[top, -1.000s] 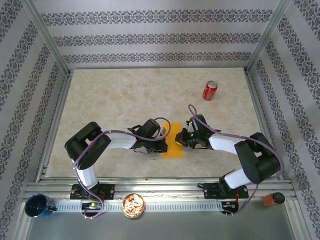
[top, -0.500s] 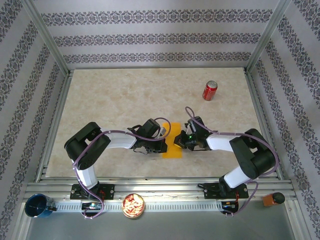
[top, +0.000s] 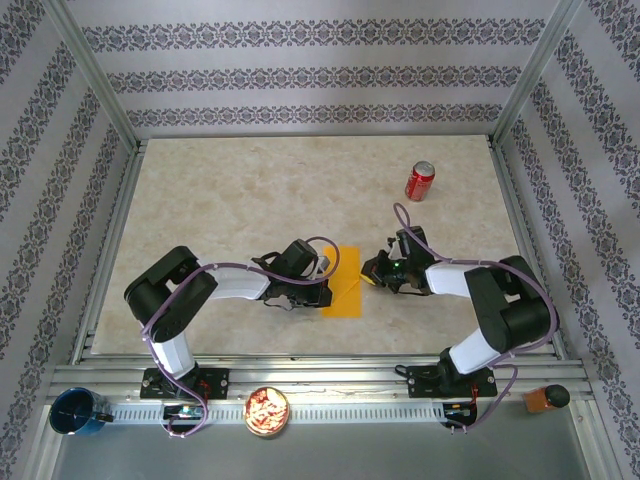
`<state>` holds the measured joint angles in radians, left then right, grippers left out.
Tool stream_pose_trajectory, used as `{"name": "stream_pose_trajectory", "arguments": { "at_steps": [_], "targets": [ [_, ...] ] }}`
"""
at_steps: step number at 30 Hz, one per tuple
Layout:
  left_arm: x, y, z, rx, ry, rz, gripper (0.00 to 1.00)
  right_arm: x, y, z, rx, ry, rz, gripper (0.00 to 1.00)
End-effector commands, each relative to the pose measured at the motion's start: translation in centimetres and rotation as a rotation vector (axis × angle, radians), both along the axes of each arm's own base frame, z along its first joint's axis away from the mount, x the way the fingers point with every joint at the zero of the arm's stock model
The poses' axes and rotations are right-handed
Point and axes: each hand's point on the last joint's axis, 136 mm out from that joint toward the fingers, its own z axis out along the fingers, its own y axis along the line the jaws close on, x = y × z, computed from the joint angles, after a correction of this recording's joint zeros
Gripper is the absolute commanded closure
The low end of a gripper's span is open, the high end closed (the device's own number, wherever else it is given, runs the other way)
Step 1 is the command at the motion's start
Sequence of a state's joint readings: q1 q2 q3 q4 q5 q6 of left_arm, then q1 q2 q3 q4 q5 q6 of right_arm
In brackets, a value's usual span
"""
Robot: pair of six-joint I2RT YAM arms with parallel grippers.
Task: Fold a paper plane with a square sheet of paper (pick it up from the middle)
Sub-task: Fold the triangle a second time at the center of the table.
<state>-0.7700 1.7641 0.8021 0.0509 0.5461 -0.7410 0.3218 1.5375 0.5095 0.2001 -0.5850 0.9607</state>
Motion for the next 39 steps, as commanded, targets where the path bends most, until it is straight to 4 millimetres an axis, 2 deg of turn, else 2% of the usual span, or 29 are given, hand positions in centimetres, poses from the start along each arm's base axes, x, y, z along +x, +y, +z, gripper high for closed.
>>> {"name": "stream_pose_trajectory", "arguments": {
  "at_steps": [1,4,6,10,14,18,21,26,28,34,39],
  "targets": [
    [-2.8,4.8,-4.9,0.220,0.132,0.051,1.00,0.3,2.0,2.6,0.011,-0.093,0.071,0.97],
    [-2.8,4.7,-4.9,0.215,0.134,0.055,1.00,-0.8,4.4,2.4,0.048,-0.071,0.147,0.97],
    [-2.8,4.7,-4.8,0.212,0.133,0.054,1.00,-1.5,5.0,1.3,0.022,-0.045,0.148,0.97],
    [-2.8,4.7,-4.8,0.215,0.128,0.054,1.00,-2.7,3.8,-2.1,-0.049,0.050,0.104,0.99],
    [-2.8,4.6,-4.6,0.203,0.120,0.055,1.00,-3.1,2.1,-3.5,-0.102,0.071,0.065,1.00],
    [-2.6,4.5,-3.9,0.208,0.099,0.045,1.00,-3.2,0.9,-4.1,-0.107,0.082,0.051,1.00],
    [-2.4,3.8,-2.7,0.184,0.074,0.031,1.00,-3.2,0.7,-4.2,-0.100,0.081,0.056,1.00],
    [-1.0,0.8,2.3,0.120,-0.108,0.005,1.00,-3.6,1.1,-4.6,-0.106,0.103,0.072,1.00],
    [-0.5,-0.3,3.4,0.077,-0.109,0.027,1.00,-3.8,0.8,-4.9,-0.126,0.110,0.058,1.00],
    [0.9,-2.0,3.1,0.037,-0.060,0.137,1.00,-3.5,1.0,-4.3,-0.118,0.100,0.058,1.00],
    [2.4,-4.1,3.1,0.001,-0.054,0.166,1.00,-3.4,1.2,-4.0,-0.111,0.102,0.069,1.00]
  ]
}}
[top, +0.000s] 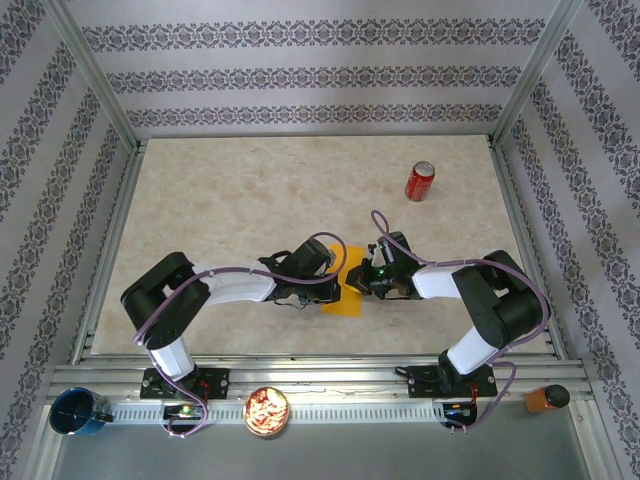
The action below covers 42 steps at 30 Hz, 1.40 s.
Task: Fold a paper plane with a square sheet of paper (pick it up from the middle)
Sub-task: Fold the triangle a second time at the center of the table.
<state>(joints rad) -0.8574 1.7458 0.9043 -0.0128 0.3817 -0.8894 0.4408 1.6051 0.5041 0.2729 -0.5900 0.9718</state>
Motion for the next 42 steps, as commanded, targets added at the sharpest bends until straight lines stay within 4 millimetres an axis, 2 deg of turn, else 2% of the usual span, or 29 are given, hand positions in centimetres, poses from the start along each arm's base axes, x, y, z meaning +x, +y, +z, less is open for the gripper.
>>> {"name": "stream_pose_trajectory", "arguments": {
  "at_steps": [1,8,15,21,33,42],
  "targets": [
    [1.5,-1.8,0.5,-0.027,-0.012,0.055,1.00,-1.3,-2.1,-2.8,-0.124,0.087,-0.044,1.00],
    [2.3,-1.9,-1.0,0.034,-0.012,0.060,1.00,-1.3,-2.0,-2.5,-0.118,0.086,-0.037,1.00],
    [1.2,-1.7,-3.0,0.026,0.038,0.052,1.00,-1.7,-2.3,-2.8,-0.126,0.094,-0.038,1.00],
    [-0.1,1.1,-5.1,0.111,0.066,0.102,1.00,-1.8,-2.5,-3.1,-0.135,0.100,-0.039,1.00],
    [-2.8,4.0,-5.0,0.059,0.105,0.168,1.00,-2.1,-3.0,-4.0,-0.156,0.116,-0.034,1.00],
    [-5.0,7.5,-5.3,0.120,0.118,0.182,1.00,-2.0,-2.9,-3.9,-0.156,0.114,-0.035,1.00]
  ]
}}
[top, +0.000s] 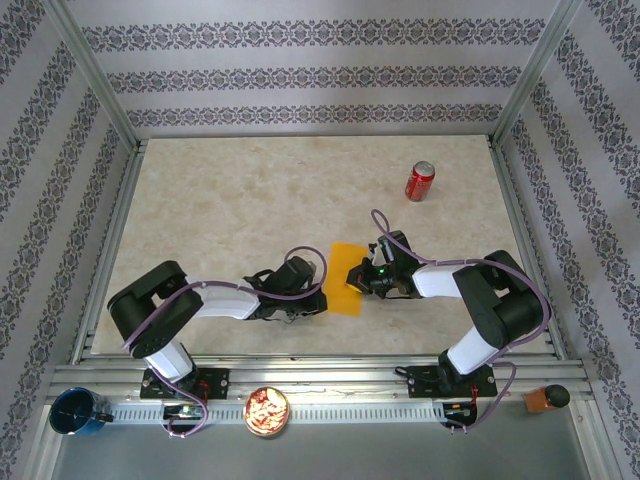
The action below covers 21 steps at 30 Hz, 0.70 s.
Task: Fold a paper plane with a square sheet of paper (pick it up from the middle)
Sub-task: Fold the triangle a second time at the center of the table.
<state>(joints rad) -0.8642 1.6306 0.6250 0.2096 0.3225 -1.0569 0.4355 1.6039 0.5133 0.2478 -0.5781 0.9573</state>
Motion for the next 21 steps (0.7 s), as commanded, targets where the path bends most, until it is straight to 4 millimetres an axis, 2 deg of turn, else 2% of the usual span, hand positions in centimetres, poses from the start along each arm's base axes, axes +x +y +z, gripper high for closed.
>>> {"name": "stream_pose_trajectory", "arguments": {
  "at_steps": [1,4,6,9,12,14,18,21],
  "targets": [
    [-3.0,4.0,-3.2,0.164,0.101,0.022,1.00,-2.1,-2.6,-3.8,-0.137,0.113,-0.034,1.00],
    [-3.4,4.7,-3.0,0.168,0.099,0.020,1.00,-2.1,-2.6,-3.8,-0.137,0.115,-0.034,1.00],
    [-3.2,4.5,-2.2,0.145,0.073,0.016,1.00,-2.1,-2.5,-3.7,-0.134,0.114,-0.032,1.00],
    [-2.1,3.6,0.5,0.085,-0.014,0.012,1.00,-2.0,-2.4,-3.6,-0.132,0.109,-0.032,1.00],
    [-0.6,1.8,3.9,0.014,-0.116,-0.040,1.00,-1.9,-2.4,-3.3,-0.126,0.106,-0.032,1.00],
    [0.2,0.5,5.2,-0.007,-0.155,-0.083,1.00,-1.9,-2.3,-3.3,-0.125,0.104,-0.034,1.00],
    [1.8,-2.2,5.6,-0.029,-0.156,-0.148,1.00,-1.9,-2.3,-3.3,-0.120,0.105,-0.038,1.00],
    [3.0,-3.3,4.8,-0.013,-0.139,-0.171,1.00,-1.8,-2.2,-3.0,-0.114,0.100,-0.036,0.99]
  ]
}}
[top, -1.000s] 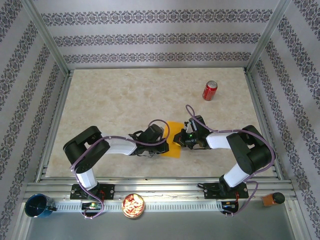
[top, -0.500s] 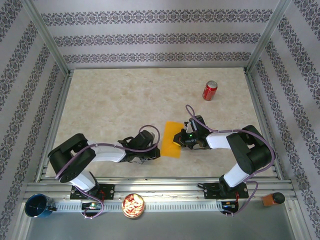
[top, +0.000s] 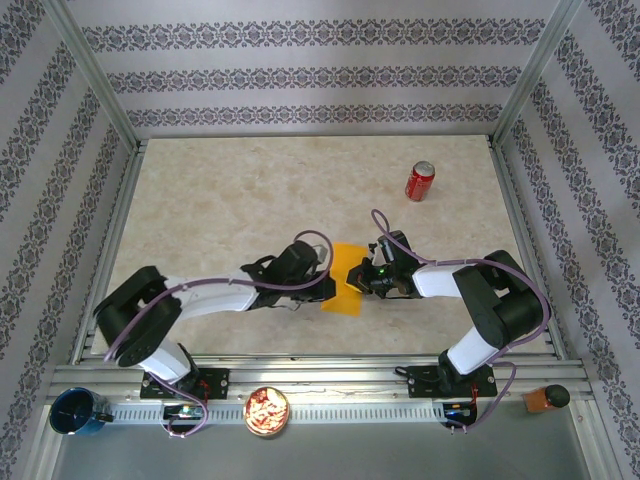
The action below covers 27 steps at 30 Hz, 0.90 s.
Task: Fold a paper plane with a square sheet of paper (pick it up from the middle)
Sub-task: Fold the triangle a second time at the center of the table.
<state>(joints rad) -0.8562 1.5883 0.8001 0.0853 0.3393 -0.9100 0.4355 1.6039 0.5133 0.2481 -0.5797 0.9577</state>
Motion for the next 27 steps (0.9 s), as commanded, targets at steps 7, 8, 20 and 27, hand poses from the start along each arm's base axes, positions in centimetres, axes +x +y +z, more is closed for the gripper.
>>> {"name": "stream_pose_trajectory", "arguments": {
  "at_steps": [7,8,20,27],
  "targets": [
    [1.0,-0.1,-4.4,0.052,0.081,-0.042,1.00,-1.5,-2.1,-2.6,-0.112,0.082,-0.034,0.98],
    [0.9,0.0,-4.8,0.061,0.092,-0.039,1.00,-1.5,-2.0,-2.4,-0.109,0.080,-0.034,0.98],
    [-2.0,3.3,-9.7,0.127,0.213,0.030,1.00,-0.8,-1.0,1.6,-0.055,-0.038,-0.024,0.96],
    [-1.7,3.4,-9.2,0.136,0.193,0.029,1.00,-1.8,0.7,1.6,-0.048,-0.048,0.021,0.95]
  ]
}}
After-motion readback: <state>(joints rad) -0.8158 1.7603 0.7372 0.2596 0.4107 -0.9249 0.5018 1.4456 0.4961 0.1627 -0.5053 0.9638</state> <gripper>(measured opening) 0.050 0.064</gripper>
